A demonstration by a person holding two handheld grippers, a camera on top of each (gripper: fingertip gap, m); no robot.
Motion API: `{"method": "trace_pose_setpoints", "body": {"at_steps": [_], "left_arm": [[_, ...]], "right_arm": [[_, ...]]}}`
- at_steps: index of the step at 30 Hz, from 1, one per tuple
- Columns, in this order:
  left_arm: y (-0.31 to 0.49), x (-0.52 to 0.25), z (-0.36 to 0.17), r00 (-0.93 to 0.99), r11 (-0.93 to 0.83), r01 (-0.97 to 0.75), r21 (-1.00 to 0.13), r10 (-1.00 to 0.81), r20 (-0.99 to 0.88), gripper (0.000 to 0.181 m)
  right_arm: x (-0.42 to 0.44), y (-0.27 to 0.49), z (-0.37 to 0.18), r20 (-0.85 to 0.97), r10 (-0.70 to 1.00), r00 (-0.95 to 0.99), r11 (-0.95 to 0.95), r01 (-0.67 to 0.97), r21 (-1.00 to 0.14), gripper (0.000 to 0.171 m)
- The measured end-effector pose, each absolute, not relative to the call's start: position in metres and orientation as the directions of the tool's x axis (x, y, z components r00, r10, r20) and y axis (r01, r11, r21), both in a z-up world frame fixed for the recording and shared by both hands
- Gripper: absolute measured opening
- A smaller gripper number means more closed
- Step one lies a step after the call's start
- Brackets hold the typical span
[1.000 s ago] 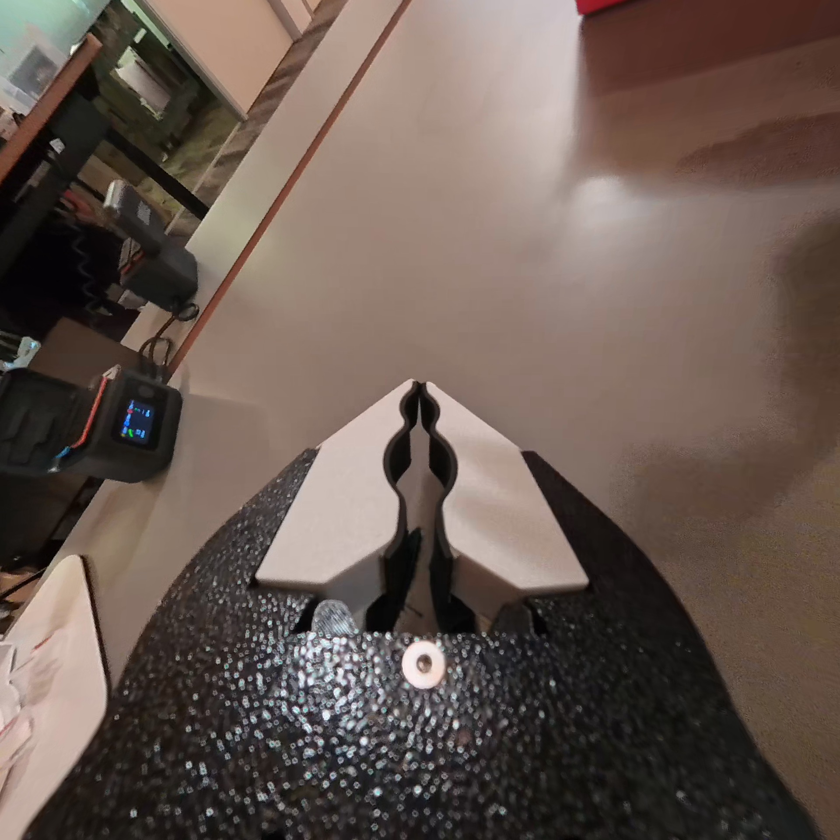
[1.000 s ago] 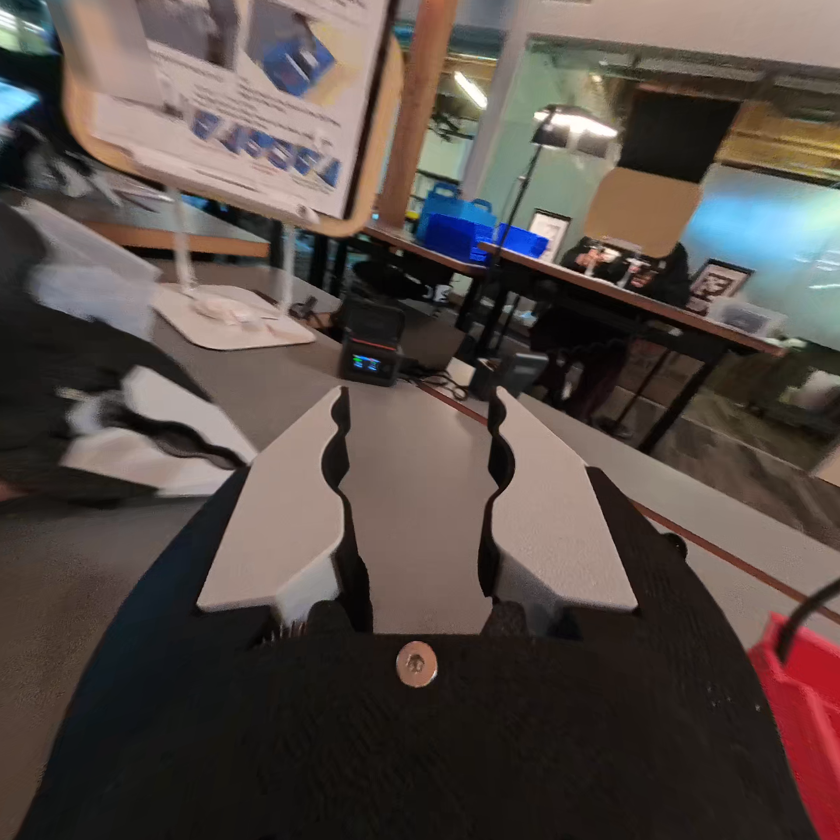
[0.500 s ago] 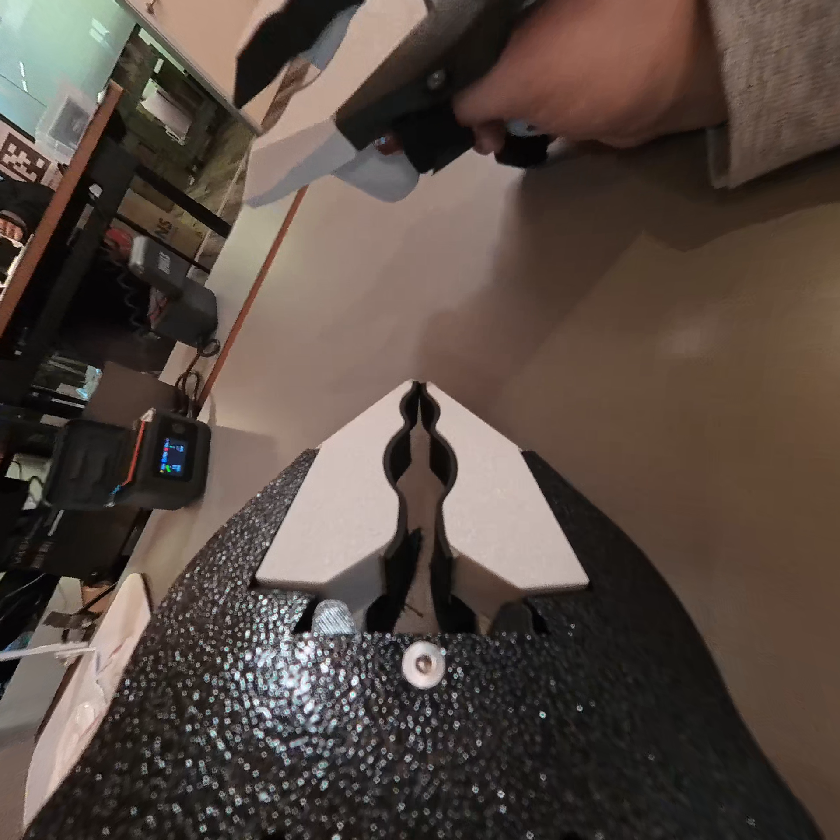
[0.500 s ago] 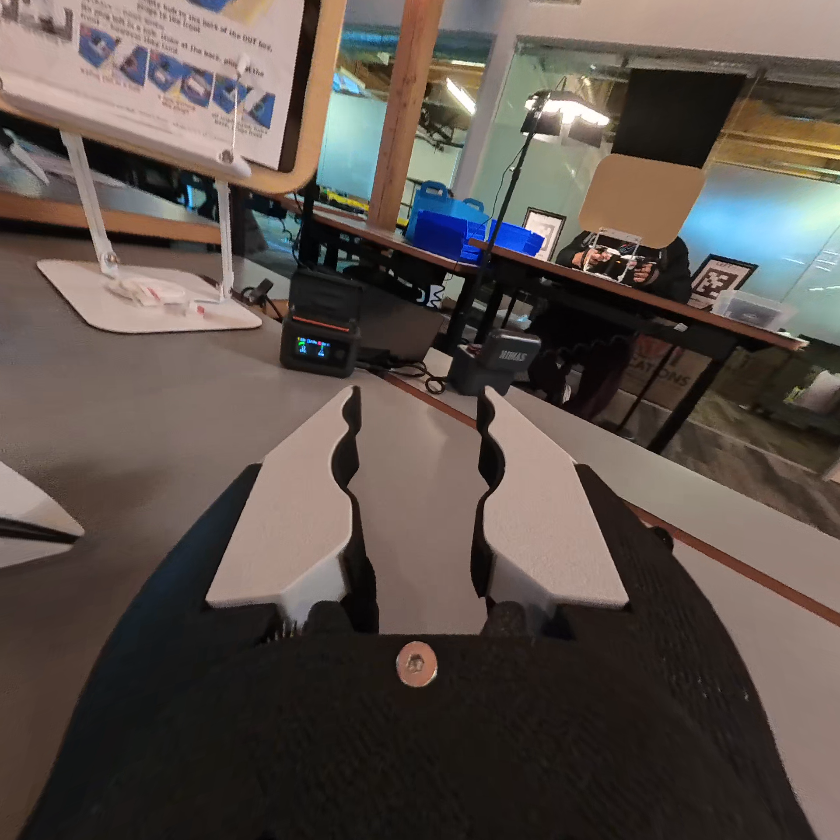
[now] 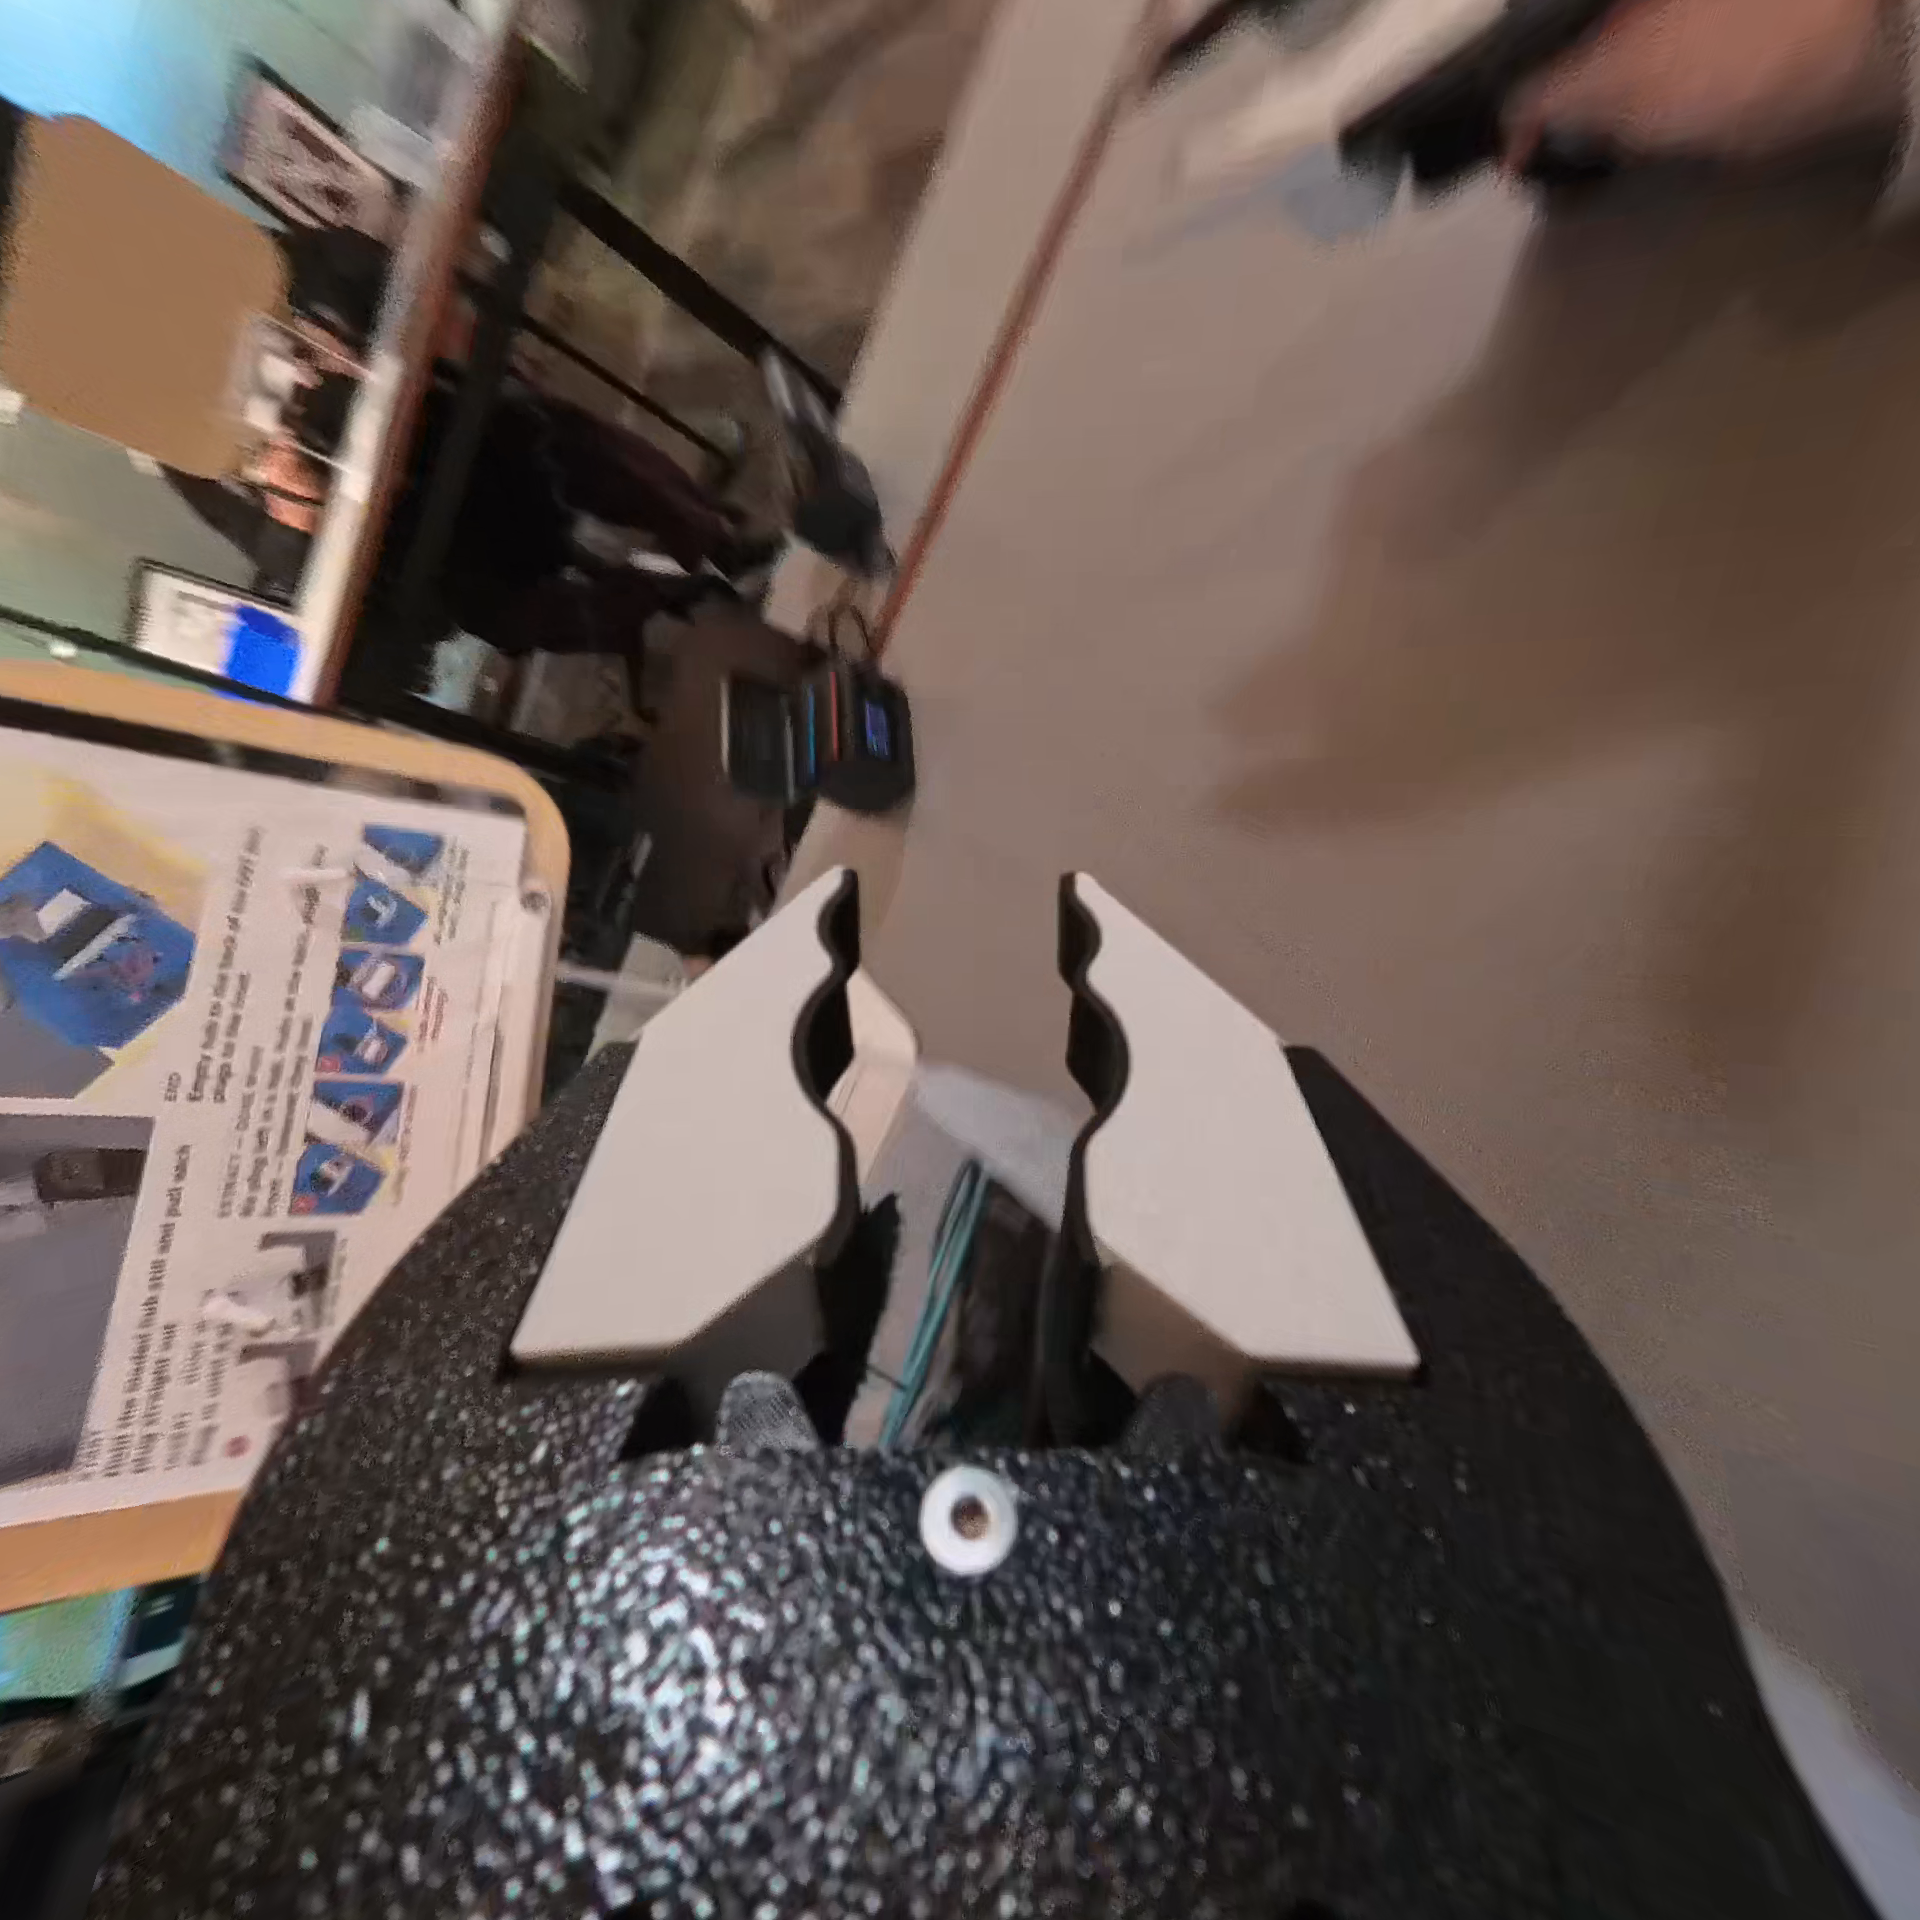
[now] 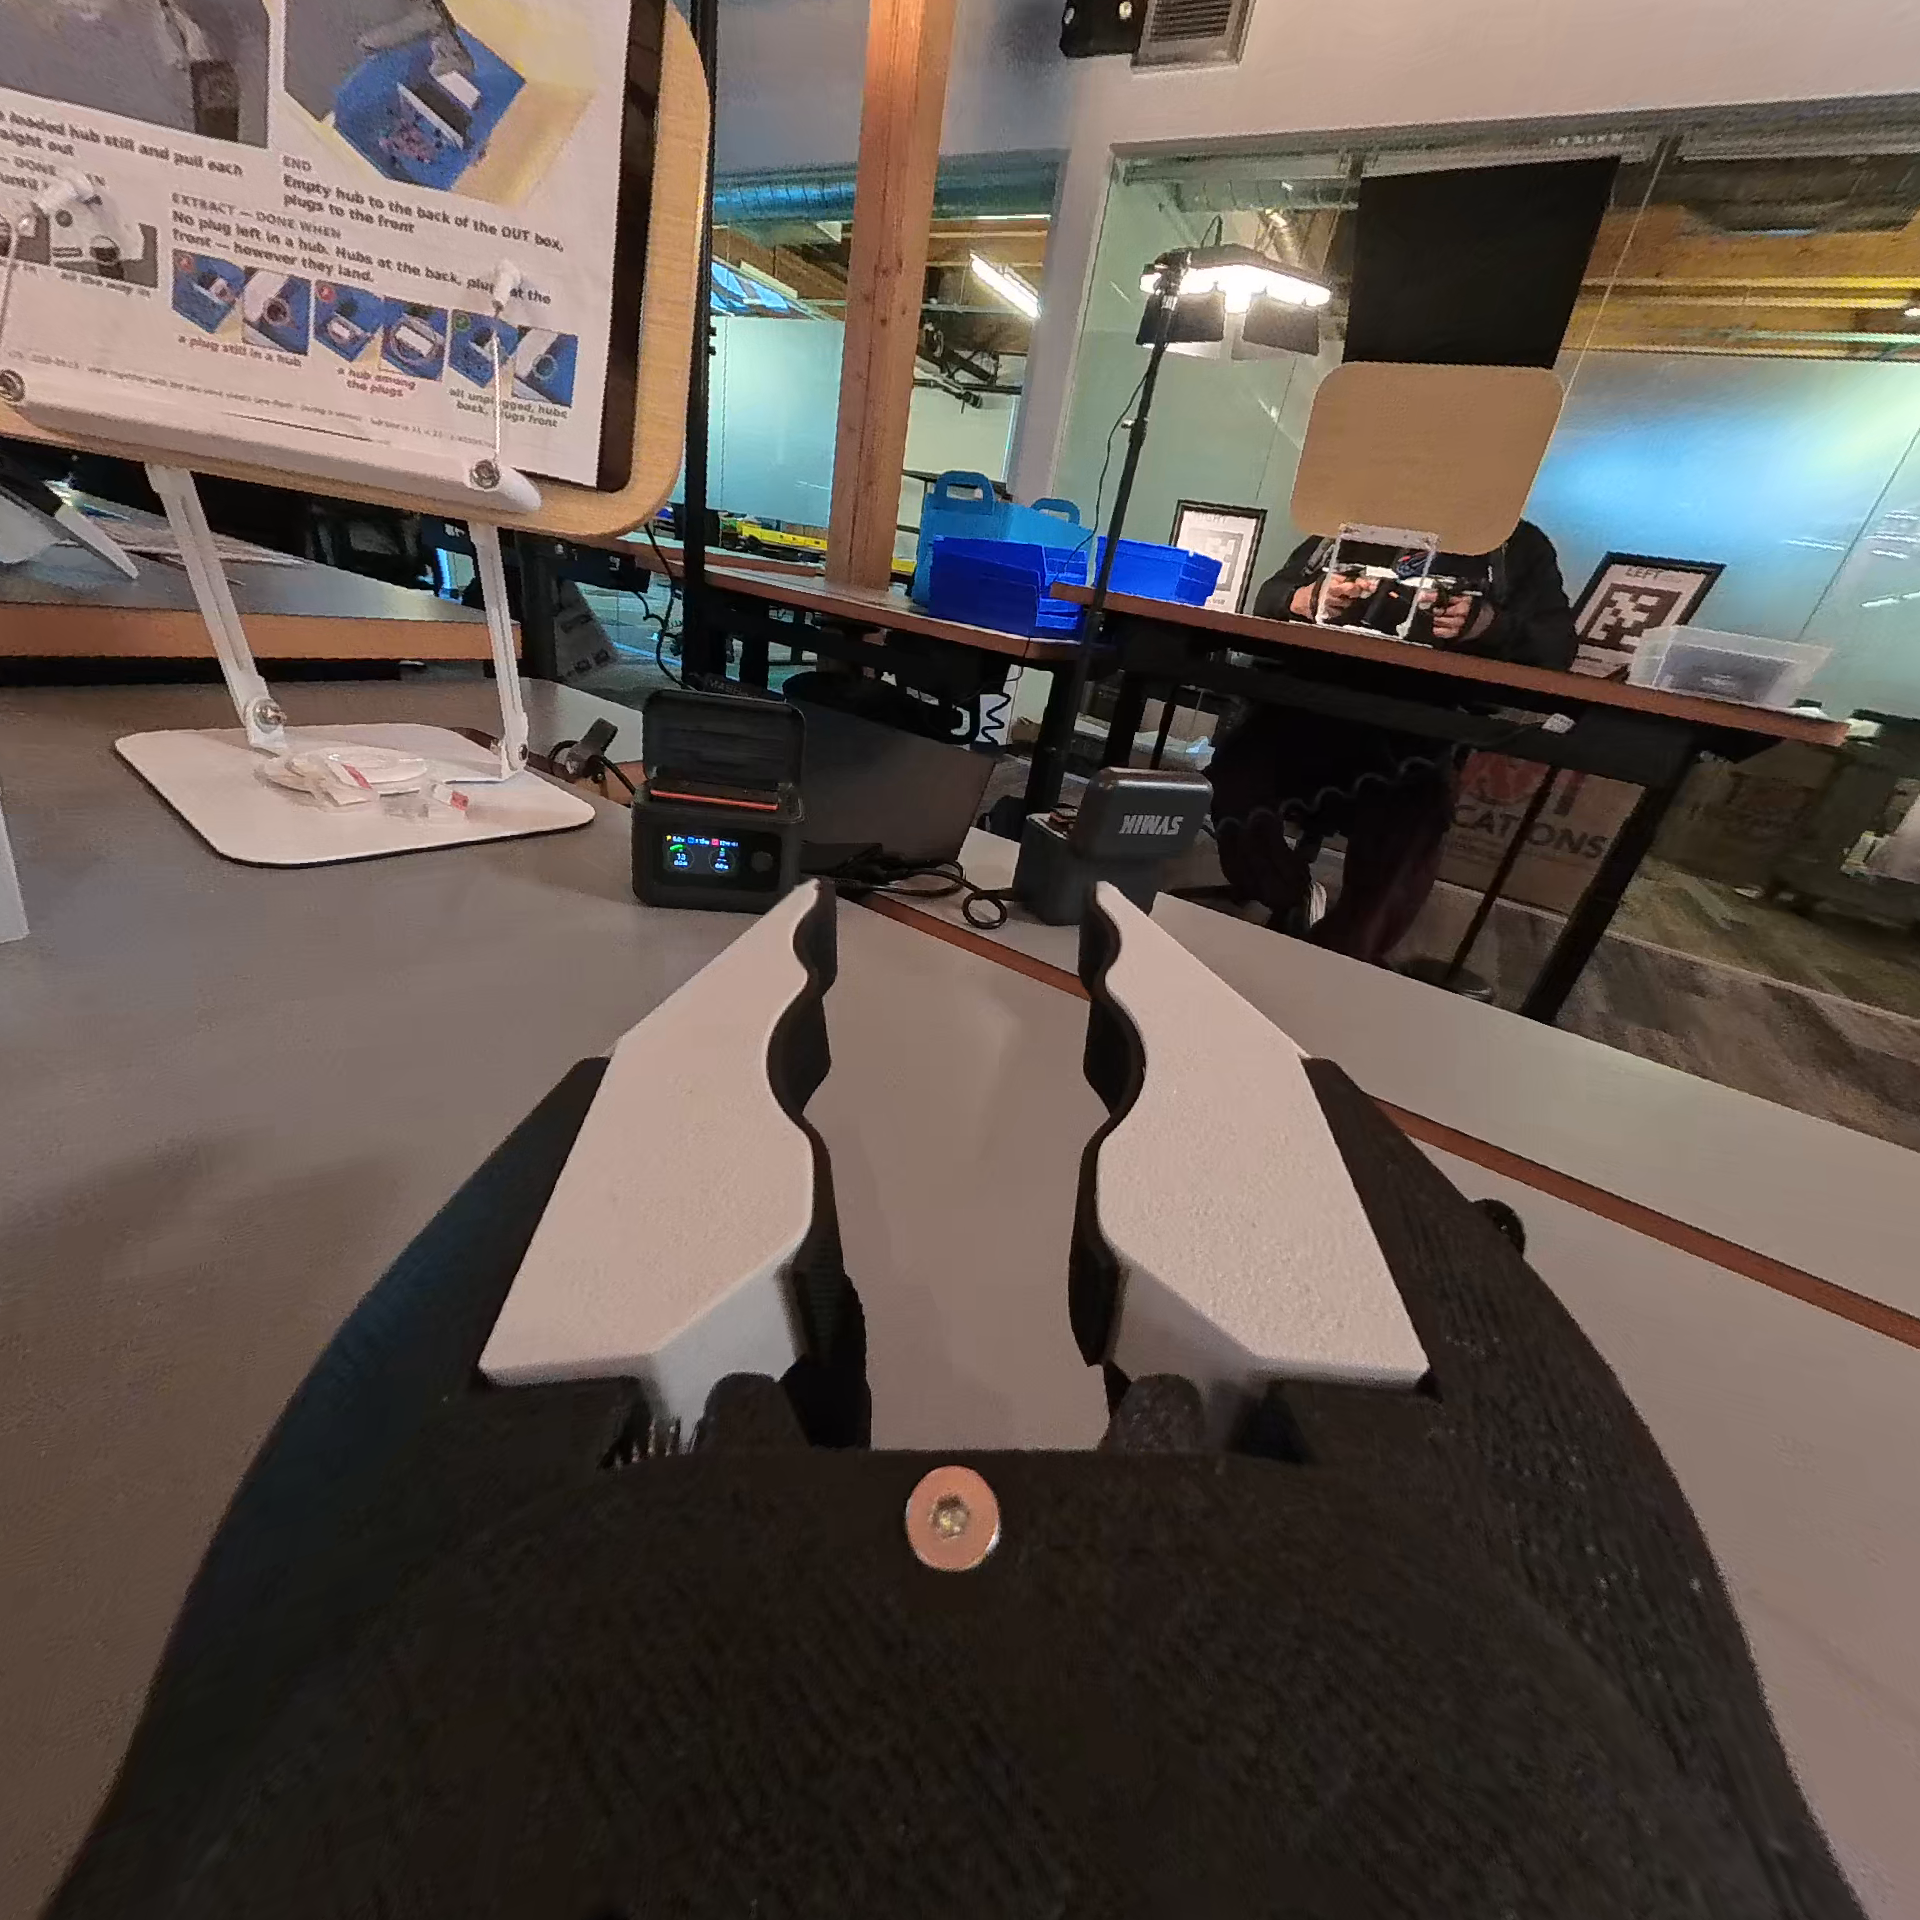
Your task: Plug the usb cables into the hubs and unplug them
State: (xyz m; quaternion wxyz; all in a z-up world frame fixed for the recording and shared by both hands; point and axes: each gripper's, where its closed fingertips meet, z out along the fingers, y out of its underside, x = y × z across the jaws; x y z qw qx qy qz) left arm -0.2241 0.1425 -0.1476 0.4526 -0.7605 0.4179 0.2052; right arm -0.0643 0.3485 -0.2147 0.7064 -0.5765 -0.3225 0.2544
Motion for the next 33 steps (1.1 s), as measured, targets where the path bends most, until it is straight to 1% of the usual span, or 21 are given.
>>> {"method": "trace_pose_setpoints", "body": {"at_steps": [1, 2, 4, 5, 8, 9, 11, 12, 13, 14, 15, 18, 20, 22, 24, 25, 27, 28, 30, 32, 33], "left_arm": [[0.14, -0.25, -0.156, 0.529, -0.297, -0.848, -0.439, -0.509, -0.678, 0.038], [0.138, -0.281, -0.168, 0.513, -0.386, -0.856, -0.343, -0.56, -0.651, 0.045], [0.13, -0.342, -0.191, 0.508, -0.54, -0.83, -0.14, -0.627, -0.591, 0.048], [0.126, -0.362, -0.202, 0.512, -0.568, -0.819, -0.08, -0.663, -0.546, 0.049], [0.121, -0.376, -0.243, 0.569, -0.581, -0.811, -0.074, -0.752, -0.332, 0.049], [0.121, -0.378, -0.255, 0.575, -0.585, -0.809, -0.057, -0.769, -0.281, 0.054], [0.123, -0.385, -0.273, 0.595, -0.61, -0.792, -0.001, -0.773, -0.222, 0.067], [0.124, -0.389, -0.28, 0.6, -0.619, -0.784, 0.039, -0.773, -0.206, 0.08], [0.125, -0.389, -0.288, 0.612, -0.629, -0.775, 0.055, -0.77, -0.179, 0.094], [0.125, -0.386, -0.294, 0.624, -0.636, -0.769, 0.066, -0.769, -0.139, 0.099], [0.124, -0.386, -0.3, 0.625, -0.635, -0.767, 0.093, -0.772, -0.116, 0.1], [0.121, -0.395, -0.313, 0.586, -0.594, -0.776, 0.212, -0.803, -0.106, 0.094], [0.12, -0.399, -0.319, 0.569, -0.575, -0.774, 0.266, -0.816, -0.107, 0.091], [0.123, -0.403, -0.321, 0.556, -0.566, -0.769, 0.297, -0.821, -0.126, 0.083], [0.127, -0.404, -0.322, 0.546, -0.561, -0.771, 0.3, -0.826, -0.142, 0.076], [0.127, -0.404, -0.323, 0.541, -0.559, -0.773, 0.299, -0.828, -0.148, 0.075], [0.127, -0.403, -0.326, 0.553, -0.572, -0.769, 0.284, -0.819, -0.154, 0.076], [0.125, -0.4, -0.329, 0.588, -0.6, -0.755, 0.264, -0.798, -0.133, 0.084], [0.12, -0.399, -0.332, 0.643, -0.641, -0.721, 0.262, -0.761, -0.091, 0.083], [0.12, -0.4, -0.332, 0.643, -0.639, -0.722, 0.265, -0.761, -0.081, 0.081], [0.123, -0.401, -0.33, 0.644, -0.641, -0.719, 0.266, -0.76, -0.09, 0.067]], "right_arm": [[-0.065, 0.348, -0.215, 0.16, 0.733, 0.661, 0.205, 0.01, -0.979, 0.046], [-0.065, 0.348, -0.215, 0.16, 0.734, 0.66, 0.205, 0.01, -0.979, 0.046], [-0.065, 0.347, -0.214, 0.165, 0.733, 0.659, 0.209, 0.012, -0.978, 0.045], [-0.065, 0.347, -0.214, 0.166, 0.734, 0.659, 0.211, 0.012, -0.977, 0.045], [-0.064, 0.347, -0.214, 0.159, 0.737, 0.657, 0.207, 0.004, -0.978, 0.045], [-0.064, 0.348, -0.214, 0.152, 0.737, 0.659, 0.204, -0.002, -0.979, 0.045], [-0.062, 0.348, -0.213, 0.14, 0.737, 0.661, 0.2, -0.016, -0.98, 0.045], [-0.061, 0.348, -0.213, 0.134, 0.737, 0.662, 0.197, -0.021, -0.98, 0.045], [-0.061, 0.349, -0.212, 0.13, 0.738, 0.662, 0.195, -0.025, -0.981, 0.045], [-0.06, 0.349, -0.212, 0.126, 0.738, 0.663, 0.192, -0.028, -0.981, 0.045], [-0.06, 0.349, -0.212, 0.123, 0.739, 0.663, 0.191, -0.031, -0.981, 0.045], [-0.06, 0.349, -0.212, 0.12, 0.741, 0.66, 0.189, -0.034, -0.981, 0.045], [-0.06, 0.349, -0.212, 0.121, 0.742, 0.659, 0.19, -0.033, -0.981, 0.044], [-0.06, 0.349, -0.212, 0.124, 0.743, 0.658, 0.191, -0.03, -0.981, 0.044], [-0.061, 0.348, -0.213, 0.127, 0.744, 0.656, 0.193, -0.028, -0.981, 0.043], [-0.061, 0.348, -0.213, 0.128, 0.745, 0.654, 0.193, -0.027, -0.981, 0.043], [-0.062, 0.348, -0.213, 0.13, 0.748, 0.651, 0.191, -0.024, -0.981, 0.043], [-0.062, 0.348, -0.214, 0.131, 0.749, 0.65, 0.191, -0.022, -0.981, 0.043], [-0.064, 0.347, -0.214, 0.133, 0.752, 0.645, 0.192, -0.021, -0.981, 0.042], [-0.064, 0.346, -0.214, 0.141, 0.752, 0.643, 0.197, -0.015, -0.98, 0.042], [-0.065, 0.346, -0.214, 0.144, 0.752, 0.643, 0.2, -0.014, -0.98, 0.042]]}}
